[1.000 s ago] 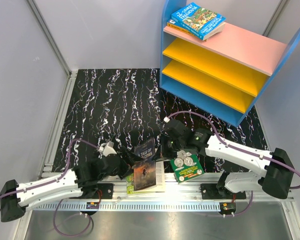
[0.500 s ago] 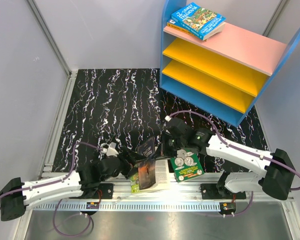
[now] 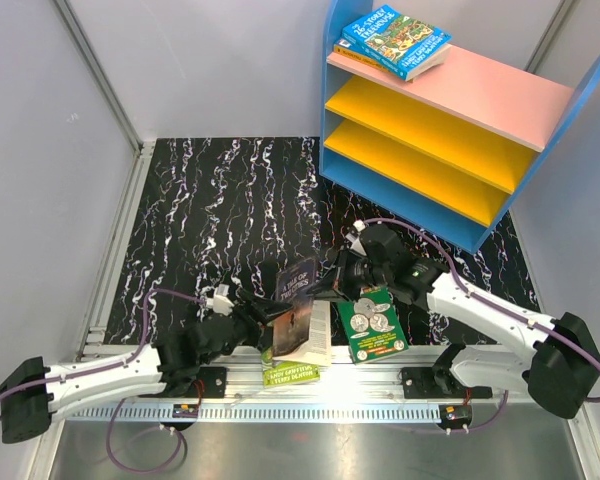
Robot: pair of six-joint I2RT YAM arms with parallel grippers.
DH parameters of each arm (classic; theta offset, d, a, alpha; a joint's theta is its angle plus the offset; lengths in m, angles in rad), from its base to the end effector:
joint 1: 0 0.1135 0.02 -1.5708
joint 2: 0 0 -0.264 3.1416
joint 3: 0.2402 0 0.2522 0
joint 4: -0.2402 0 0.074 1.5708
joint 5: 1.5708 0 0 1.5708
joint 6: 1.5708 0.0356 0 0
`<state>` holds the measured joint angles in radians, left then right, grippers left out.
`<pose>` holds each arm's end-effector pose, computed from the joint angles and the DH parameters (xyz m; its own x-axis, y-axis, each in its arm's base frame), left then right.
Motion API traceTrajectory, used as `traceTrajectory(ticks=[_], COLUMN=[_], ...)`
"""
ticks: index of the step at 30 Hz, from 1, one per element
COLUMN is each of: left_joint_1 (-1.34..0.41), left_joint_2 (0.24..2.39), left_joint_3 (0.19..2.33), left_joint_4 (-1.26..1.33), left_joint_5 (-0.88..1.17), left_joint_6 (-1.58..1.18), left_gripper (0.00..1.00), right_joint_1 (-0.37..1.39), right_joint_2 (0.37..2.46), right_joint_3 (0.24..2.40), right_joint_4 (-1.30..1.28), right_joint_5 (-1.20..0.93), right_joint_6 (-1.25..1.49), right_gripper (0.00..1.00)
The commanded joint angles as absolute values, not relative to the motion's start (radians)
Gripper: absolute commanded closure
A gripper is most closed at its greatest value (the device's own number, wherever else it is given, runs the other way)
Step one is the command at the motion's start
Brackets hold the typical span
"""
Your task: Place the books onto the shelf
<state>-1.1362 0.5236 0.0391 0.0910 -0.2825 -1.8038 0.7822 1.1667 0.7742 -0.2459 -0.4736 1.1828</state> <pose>0.0663 -0.1192 0.1430 -0.7048 -0.7009 0.1093 -0.3332 0.1911 -0.9233 0.1661 0.1880 0.2550 -0.9811 0.1865 -0.0522 0.0557 0.5300 0.8462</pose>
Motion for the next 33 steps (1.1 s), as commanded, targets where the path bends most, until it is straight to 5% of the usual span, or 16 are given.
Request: traceTrajectory(ticks=[1, 3, 8, 11, 13, 14, 15, 16, 17, 22, 33], left_joint_1=[-1.140, -1.140, -1.140, -1.140, -1.140, -1.140, -1.140, -1.138, -1.138, -1.124, -1.036], left_joint_2=[0.511, 0.497, 0.454, 0.408, 0.381, 0.374, 0.370, 0.368, 0.373, 0.458, 0.905], left_joint_3=[-0.167, -0.169, -0.150, -0.095, -0.060, -0.026, -0.008, 0.026, 0.085, 0.283, 0.679], left_joint_4=[0.385, 0.400, 0.379, 0.284, 0.223, 0.210, 0.189, 0.173, 0.155, 0.048, 0.159], left_joint_5=[-0.360, -0.393, -0.445, -0.465, -0.482, -0.503, -0.515, -0.526, -0.550, -0.617, -0.753], left_joint_6=[-1.859, -1.853, -1.848, -1.823, -1.798, -1.767, -1.750, -1.735, -1.697, -1.597, -1.468], left_gripper=[0.18, 0.29, 0.84, 1.00, 1.00, 1.00, 1.00, 1.00, 1.00, 1.00, 1.00], right_joint_1=[0.785, 0.787, 0.769, 0.759, 0.759, 0.756, 0.758, 0.758, 0.756, 0.756, 0.756], right_joint_2=[1.140, 1.144, 1.146, 1.160, 1.176, 1.183, 1.189, 1.192, 1.198, 1.241, 1.241], right_joint_3=[0.810, 0.783, 0.675, 0.716, 0.771, 0.794, 0.855, 0.892, 0.938, 1.212, 1.256], right_joint_4=[-0.098, -0.083, -0.086, -0.199, -0.303, -0.351, -0.404, -0.534, -0.625, -1.026, -0.847], right_joint_5=[-0.580, -0.598, -0.604, -0.575, -0.555, -0.523, -0.499, -0.465, -0.349, -0.101, -0.454], right_joint_6=[1.223, 1.221, 1.207, 1.115, 1.042, 1.014, 0.981, 0.918, 0.890, 0.787, 1.037], right_gripper=[1.00, 1.00, 1.00, 1.00, 1.00, 0.87, 0.65, 0.08, 0.00, 0.00, 0.00])
